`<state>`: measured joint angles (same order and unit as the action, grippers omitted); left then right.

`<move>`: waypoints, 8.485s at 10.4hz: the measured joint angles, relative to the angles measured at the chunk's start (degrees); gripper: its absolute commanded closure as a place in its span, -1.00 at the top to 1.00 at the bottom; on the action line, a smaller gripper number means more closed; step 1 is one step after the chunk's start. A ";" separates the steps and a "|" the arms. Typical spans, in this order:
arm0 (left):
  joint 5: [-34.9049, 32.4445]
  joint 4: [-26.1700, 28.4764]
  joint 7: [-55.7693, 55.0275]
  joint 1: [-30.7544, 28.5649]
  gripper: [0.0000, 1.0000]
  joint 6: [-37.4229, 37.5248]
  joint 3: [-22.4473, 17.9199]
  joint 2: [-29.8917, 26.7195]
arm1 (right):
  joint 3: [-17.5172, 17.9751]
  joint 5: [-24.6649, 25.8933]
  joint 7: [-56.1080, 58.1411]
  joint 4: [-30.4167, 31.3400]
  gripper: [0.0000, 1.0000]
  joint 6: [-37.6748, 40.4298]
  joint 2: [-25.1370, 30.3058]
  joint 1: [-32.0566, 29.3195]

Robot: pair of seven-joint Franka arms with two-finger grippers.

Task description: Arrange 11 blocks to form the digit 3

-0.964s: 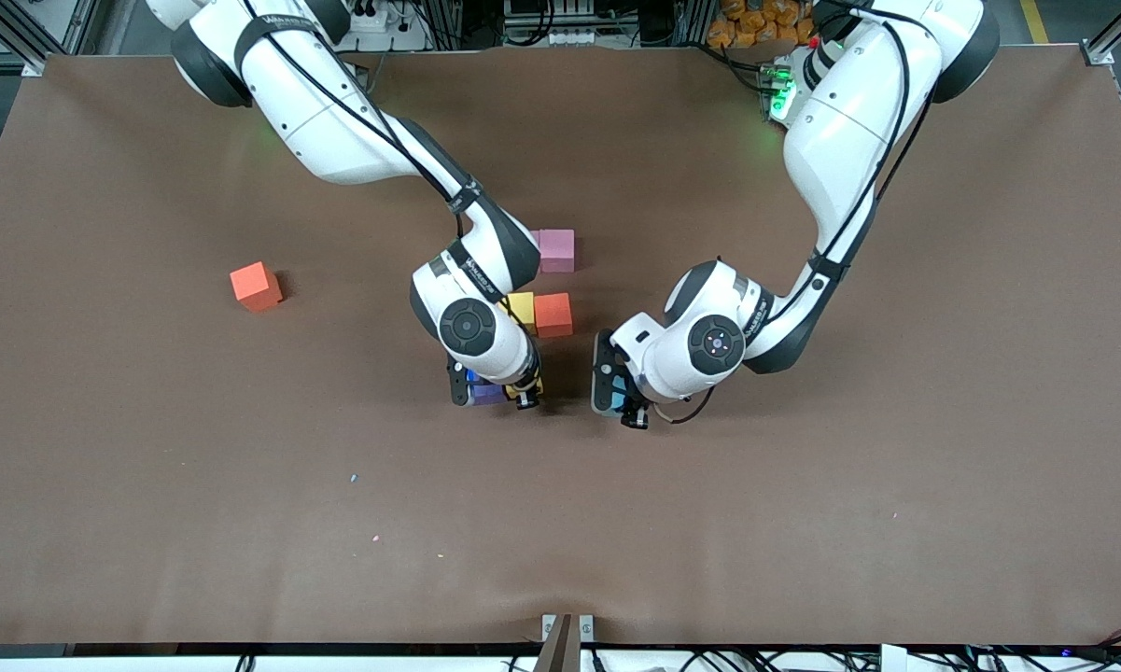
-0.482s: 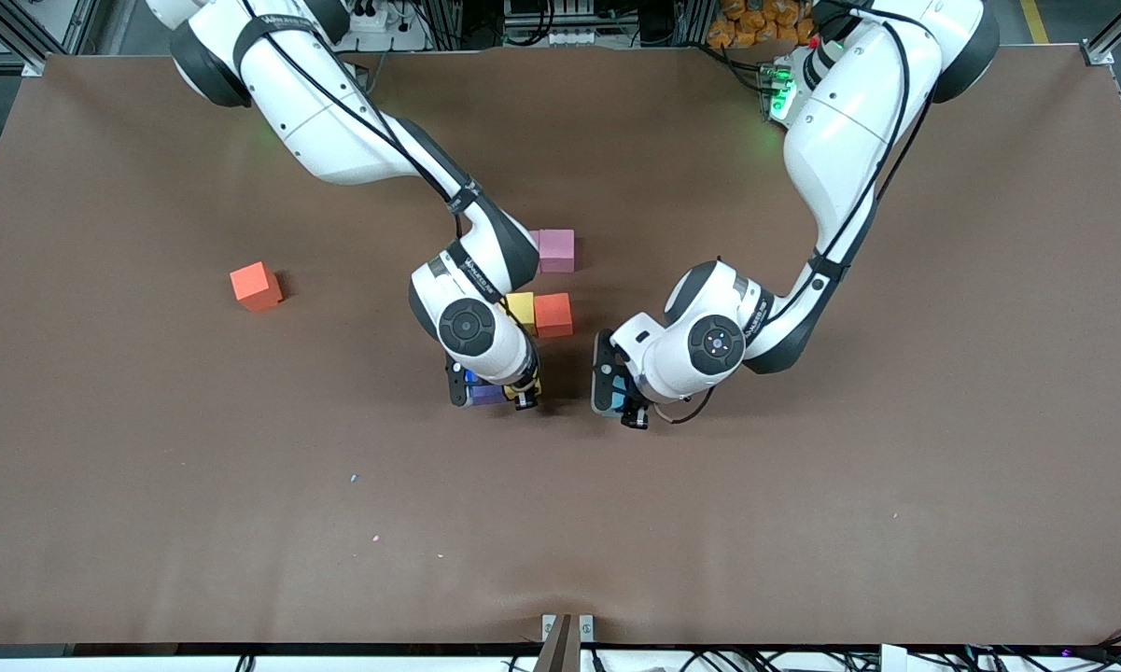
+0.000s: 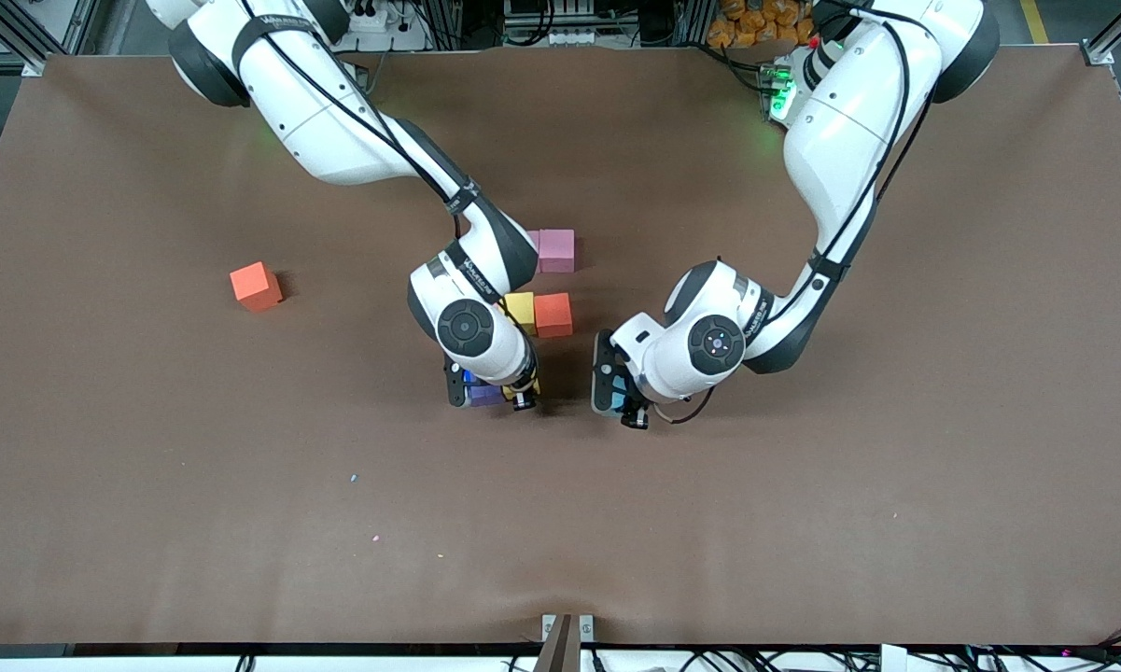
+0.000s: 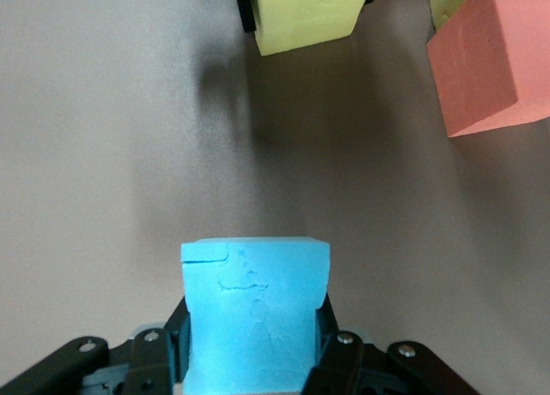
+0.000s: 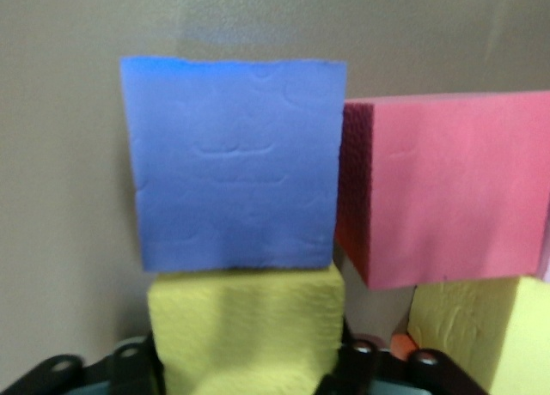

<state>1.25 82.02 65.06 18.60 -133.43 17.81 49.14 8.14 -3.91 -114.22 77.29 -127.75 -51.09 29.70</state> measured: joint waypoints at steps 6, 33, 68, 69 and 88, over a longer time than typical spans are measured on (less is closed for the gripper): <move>0.00 -0.05 -0.21 0.00 -1.00 0.01 0.03 0.00 | 0.58 0.15 -0.07 0.10 1.00 2.64 2.96 0.08; -0.03 -5.59 -18.56 11.50 -1.00 -3.63 -2.54 3.48 | -0.08 8.40 107.97 -0.10 1.00 39.77 41.71 -31.46; -0.01 -7.24 -30.49 1.80 1.00 19.14 -3.04 -8.34 | -0.55 5.24 120.73 16.43 1.00 35.44 54.45 -42.47; 0.02 -7.26 -33.78 0.63 1.00 19.57 -3.00 -8.98 | -0.25 5.20 120.73 16.05 1.00 35.44 54.45 -42.12; 1.72 9.06 -79.24 -14.18 1.00 36.13 -16.58 -48.87 | -12.15 2.10 118.22 15.39 1.00 37.16 55.17 -29.93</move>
<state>2.97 91.08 -14.18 4.41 -97.30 1.23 0.27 -4.01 -1.81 4.01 92.67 -90.59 4.08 -0.23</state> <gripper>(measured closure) 0.000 0.000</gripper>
